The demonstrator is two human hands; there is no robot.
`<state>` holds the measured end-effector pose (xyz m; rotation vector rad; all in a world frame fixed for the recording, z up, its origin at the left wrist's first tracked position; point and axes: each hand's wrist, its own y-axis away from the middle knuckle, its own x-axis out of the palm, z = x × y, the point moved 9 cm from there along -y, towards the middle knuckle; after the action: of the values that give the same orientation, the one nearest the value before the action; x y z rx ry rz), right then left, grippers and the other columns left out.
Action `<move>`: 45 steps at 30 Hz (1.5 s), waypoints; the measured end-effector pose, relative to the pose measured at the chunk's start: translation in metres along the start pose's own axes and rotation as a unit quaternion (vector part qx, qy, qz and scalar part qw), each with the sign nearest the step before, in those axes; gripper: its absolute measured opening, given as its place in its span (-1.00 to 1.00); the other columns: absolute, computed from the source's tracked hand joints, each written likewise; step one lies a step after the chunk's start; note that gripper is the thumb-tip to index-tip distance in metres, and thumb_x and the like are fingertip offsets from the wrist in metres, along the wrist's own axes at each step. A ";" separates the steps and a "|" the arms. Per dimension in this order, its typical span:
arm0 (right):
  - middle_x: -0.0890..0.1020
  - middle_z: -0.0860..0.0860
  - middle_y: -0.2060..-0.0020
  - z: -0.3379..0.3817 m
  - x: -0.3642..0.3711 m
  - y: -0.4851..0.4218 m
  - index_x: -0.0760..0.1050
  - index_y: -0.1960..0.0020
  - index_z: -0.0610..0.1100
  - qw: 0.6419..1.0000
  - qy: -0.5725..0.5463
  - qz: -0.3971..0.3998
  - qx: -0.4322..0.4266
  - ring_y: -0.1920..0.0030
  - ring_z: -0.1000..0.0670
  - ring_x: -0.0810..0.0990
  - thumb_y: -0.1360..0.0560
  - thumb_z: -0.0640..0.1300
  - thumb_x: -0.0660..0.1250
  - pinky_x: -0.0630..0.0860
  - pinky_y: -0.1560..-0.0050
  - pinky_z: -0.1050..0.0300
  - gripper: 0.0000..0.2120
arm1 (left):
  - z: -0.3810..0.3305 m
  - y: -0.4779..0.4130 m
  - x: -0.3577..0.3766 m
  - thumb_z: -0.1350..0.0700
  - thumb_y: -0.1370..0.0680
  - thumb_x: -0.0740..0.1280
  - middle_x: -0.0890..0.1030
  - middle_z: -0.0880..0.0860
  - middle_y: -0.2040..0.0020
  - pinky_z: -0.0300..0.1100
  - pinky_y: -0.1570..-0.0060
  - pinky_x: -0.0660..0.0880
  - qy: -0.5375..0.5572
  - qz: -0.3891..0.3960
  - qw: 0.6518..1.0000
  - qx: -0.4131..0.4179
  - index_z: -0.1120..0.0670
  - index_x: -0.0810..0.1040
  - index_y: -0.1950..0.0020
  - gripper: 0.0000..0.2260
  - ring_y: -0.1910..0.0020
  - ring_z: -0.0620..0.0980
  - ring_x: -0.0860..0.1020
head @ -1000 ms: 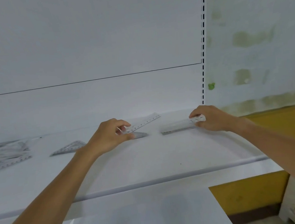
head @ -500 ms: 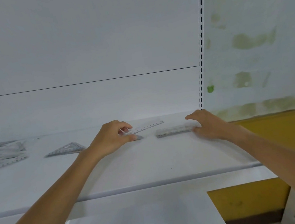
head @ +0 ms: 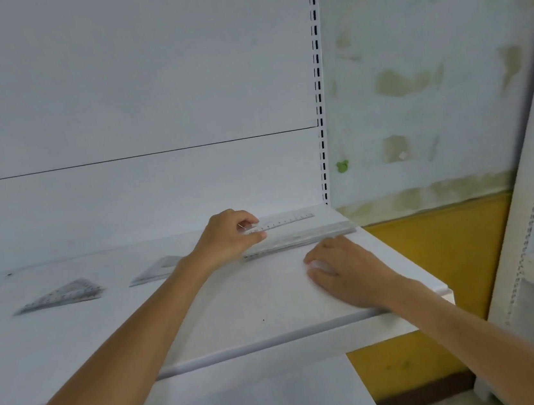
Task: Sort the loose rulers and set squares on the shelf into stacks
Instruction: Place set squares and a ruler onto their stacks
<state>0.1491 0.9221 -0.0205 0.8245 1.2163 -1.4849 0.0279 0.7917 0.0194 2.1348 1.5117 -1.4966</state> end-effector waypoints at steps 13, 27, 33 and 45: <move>0.45 0.03 -0.27 -0.005 -0.004 -0.001 0.44 -0.25 -0.01 1.000 -0.021 -0.020 0.006 -0.29 -0.02 0.33 -0.55 0.02 0.14 0.27 -0.28 0.05 -0.69 | -0.038 -0.033 0.058 -0.03 -0.42 0.43 0.51 -0.07 0.05 -0.26 -0.02 0.39 -0.019 0.078 0.996 0.033 0.07 0.58 -0.12 -0.68 0.03 -0.12 0.47; 0.46 0.06 -0.25 -0.011 -0.002 -0.004 0.45 -0.23 0.02 1.000 -0.022 -0.014 0.013 -0.28 0.00 0.34 -0.54 0.05 0.16 0.27 -0.25 0.08 -0.70 | -0.026 -0.029 0.067 -0.05 -0.48 0.34 0.51 0.04 -0.13 -0.14 -0.15 0.41 -0.053 0.092 0.994 0.022 0.04 0.49 -0.24 -0.64 -0.11 -0.02 0.48; 0.58 0.06 -0.08 -0.015 -0.013 -0.004 0.57 -0.07 -0.06 0.991 -0.110 -0.027 0.068 -0.12 0.04 0.51 -0.51 -0.08 0.24 0.38 -0.09 0.21 -0.79 | -0.002 0.005 0.008 0.00 -0.50 0.34 0.43 0.01 -0.12 -0.23 -0.07 0.32 -0.064 0.034 0.997 0.028 -0.01 0.45 -0.25 -0.66 -0.12 -0.05 0.44; 0.57 -0.04 -0.06 0.252 0.030 -0.100 0.48 -0.18 -0.12 0.982 -0.142 -0.057 -0.112 -0.08 -0.05 0.51 -0.49 -0.15 0.27 0.46 -0.15 0.01 -0.74 | 0.170 0.192 -0.212 0.06 -0.50 0.34 0.59 -0.03 0.04 -0.29 0.06 0.38 -0.110 -0.075 0.981 -0.143 0.04 0.60 -0.02 -0.86 0.10 -0.13 0.51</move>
<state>0.0669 0.6708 0.0447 0.3813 1.2009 -1.4673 0.0667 0.4610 0.0188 1.6715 1.7165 -1.4037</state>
